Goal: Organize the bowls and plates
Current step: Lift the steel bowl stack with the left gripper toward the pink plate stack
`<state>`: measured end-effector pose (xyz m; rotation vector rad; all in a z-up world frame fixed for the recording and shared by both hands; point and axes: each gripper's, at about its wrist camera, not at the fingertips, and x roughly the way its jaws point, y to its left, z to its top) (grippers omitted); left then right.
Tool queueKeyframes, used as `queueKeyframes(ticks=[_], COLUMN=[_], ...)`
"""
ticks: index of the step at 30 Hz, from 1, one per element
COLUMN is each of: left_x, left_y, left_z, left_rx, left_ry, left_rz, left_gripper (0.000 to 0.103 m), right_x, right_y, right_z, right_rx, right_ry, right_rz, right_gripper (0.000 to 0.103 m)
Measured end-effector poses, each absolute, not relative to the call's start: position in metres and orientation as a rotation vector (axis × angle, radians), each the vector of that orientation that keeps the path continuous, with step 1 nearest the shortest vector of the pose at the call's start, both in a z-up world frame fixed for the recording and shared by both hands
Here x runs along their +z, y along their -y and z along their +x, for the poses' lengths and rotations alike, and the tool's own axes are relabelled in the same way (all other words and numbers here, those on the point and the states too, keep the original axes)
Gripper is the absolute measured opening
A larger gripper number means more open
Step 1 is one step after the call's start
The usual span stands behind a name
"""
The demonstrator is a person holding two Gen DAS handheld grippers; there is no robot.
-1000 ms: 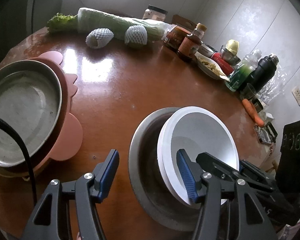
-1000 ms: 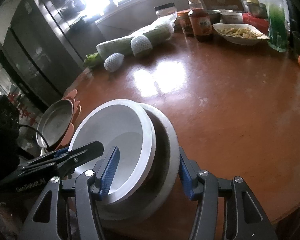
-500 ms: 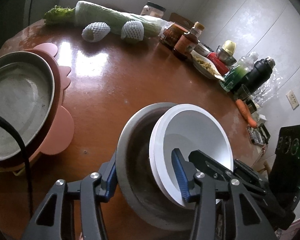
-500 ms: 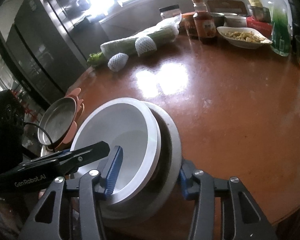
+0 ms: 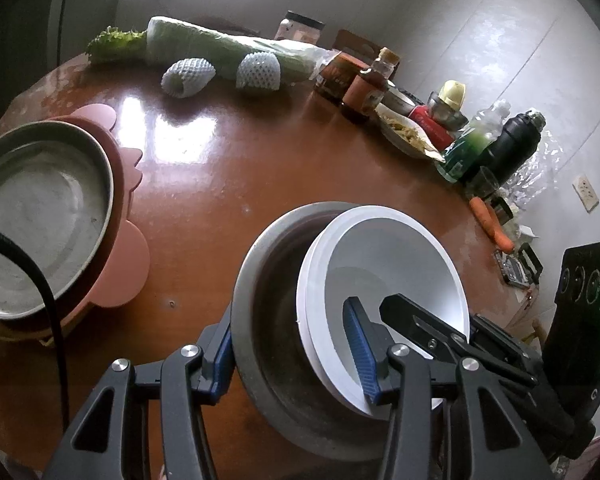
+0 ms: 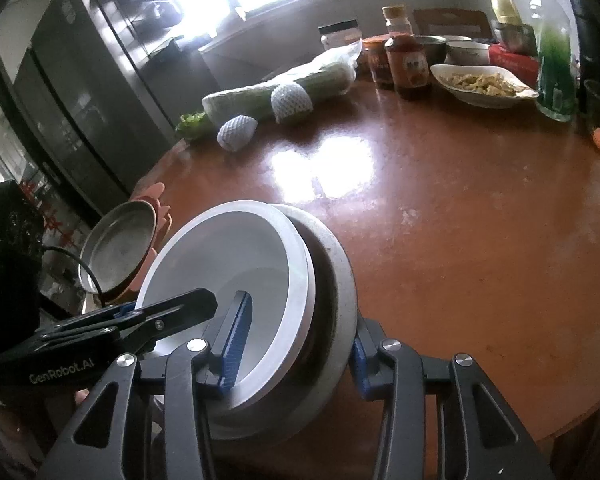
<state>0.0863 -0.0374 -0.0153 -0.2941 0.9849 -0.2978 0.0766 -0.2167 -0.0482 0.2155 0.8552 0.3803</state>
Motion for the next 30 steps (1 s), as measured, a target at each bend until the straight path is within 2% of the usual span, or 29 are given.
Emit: queueKeyframes(ticks=[30], left_x=[0.036], left_y=[-0.006], left_z=[0.046], left_rx=[-0.244], left_ry=[-0.84], left_rz=[-0.314], left_gripper=[0.049], right_x=[0.001], right_y=[0.173], right_z=[0.047], right_rx=[0.436], right_ry=[-0.747], right_rz=[0.135], right_gripper=[0.045])
